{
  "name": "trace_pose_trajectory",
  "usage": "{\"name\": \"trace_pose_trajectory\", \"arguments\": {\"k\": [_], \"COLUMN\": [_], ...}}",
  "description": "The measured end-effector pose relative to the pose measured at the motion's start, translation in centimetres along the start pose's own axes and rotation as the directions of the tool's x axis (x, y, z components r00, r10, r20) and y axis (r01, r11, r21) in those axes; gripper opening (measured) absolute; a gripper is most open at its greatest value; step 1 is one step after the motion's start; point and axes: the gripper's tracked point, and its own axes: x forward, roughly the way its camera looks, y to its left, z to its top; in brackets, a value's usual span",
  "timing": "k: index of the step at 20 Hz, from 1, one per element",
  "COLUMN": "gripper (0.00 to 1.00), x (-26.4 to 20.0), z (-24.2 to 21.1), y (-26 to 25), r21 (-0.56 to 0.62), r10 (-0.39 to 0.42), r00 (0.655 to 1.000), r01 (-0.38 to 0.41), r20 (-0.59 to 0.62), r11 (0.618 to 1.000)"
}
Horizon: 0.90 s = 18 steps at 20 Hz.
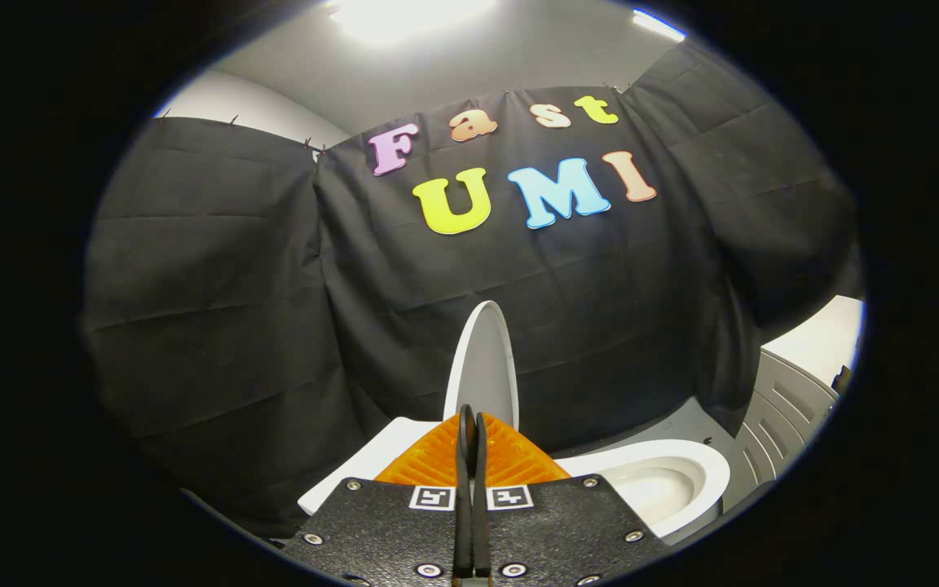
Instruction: Open the toilet lid.
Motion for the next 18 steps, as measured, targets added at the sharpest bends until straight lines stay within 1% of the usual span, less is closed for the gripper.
{"name": "trace_pose_trajectory", "arguments": {"k": [6, 18], "gripper": [0.0, 0.0], "x": [0.6, 2.6], "z": [-0.7, -2.8], "y": [4.3, 10.4], "r21": [-0.055, -0.083], "r10": [0.068, 0.178], "r00": [0.998, 0.983], "r01": [-0.069, -0.182], "r20": [-0.012, -0.056], "r11": [0.996, 0.98]}}
